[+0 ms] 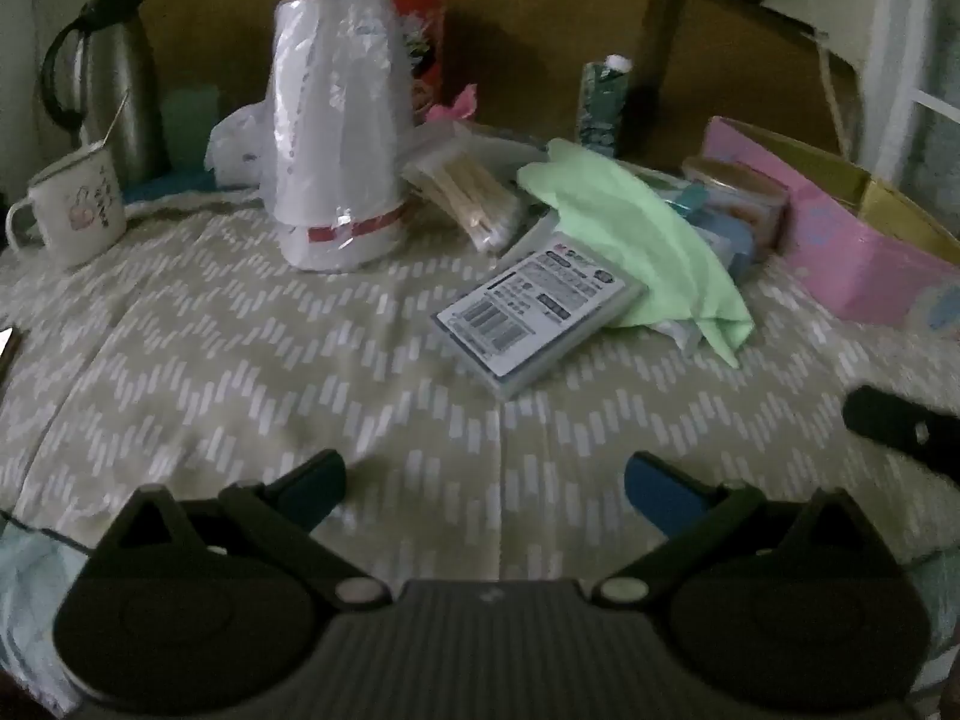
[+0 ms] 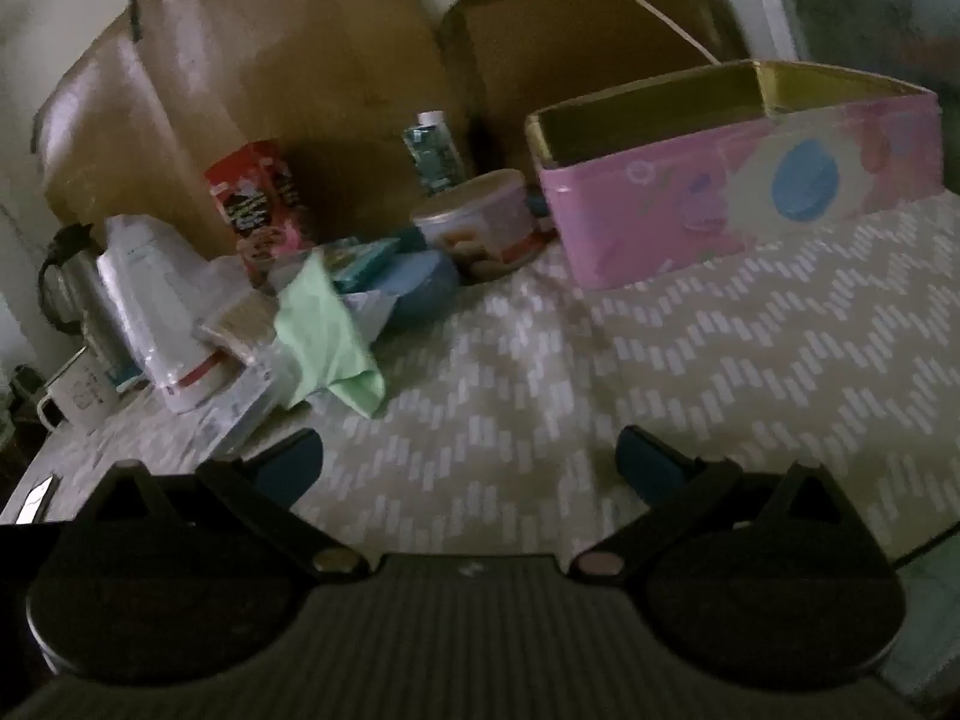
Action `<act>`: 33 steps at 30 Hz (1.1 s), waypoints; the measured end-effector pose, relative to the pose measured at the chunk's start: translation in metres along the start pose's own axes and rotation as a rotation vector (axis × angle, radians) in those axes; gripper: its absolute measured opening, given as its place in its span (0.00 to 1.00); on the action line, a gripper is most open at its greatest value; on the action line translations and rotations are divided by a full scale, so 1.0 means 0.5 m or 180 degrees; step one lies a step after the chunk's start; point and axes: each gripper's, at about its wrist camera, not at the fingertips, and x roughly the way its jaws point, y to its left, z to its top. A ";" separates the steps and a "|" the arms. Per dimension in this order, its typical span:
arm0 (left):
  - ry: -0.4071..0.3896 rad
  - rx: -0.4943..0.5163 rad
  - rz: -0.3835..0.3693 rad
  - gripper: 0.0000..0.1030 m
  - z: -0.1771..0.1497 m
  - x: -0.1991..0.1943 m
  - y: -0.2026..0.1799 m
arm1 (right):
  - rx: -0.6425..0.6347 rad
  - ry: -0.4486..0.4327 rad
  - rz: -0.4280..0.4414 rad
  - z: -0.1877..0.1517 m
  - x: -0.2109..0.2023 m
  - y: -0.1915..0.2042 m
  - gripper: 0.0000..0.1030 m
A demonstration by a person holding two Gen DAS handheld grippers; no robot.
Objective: Organize soft objects
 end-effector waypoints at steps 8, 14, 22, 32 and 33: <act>-0.0181 -0.0245 -0.0114 1.00 -0.001 -0.020 0.077 | -0.0541 -0.0037 0.0392 0.007 0.007 0.062 0.85; -0.0209 -0.0711 -0.0295 0.99 0.026 -0.015 0.185 | -0.0912 0.0092 0.0758 0.031 0.048 0.125 0.66; -0.0191 -0.1154 -0.0955 0.89 0.053 0.004 0.246 | -0.0950 0.0279 0.0943 0.096 0.152 0.177 0.56; -0.0041 -0.1100 -0.1305 0.75 0.053 0.048 0.228 | -0.0992 0.0852 0.1444 0.046 0.137 0.172 0.50; -0.0030 -0.1115 -0.1337 0.75 0.054 0.050 0.230 | -0.1100 0.0821 0.1523 0.038 0.118 0.172 0.50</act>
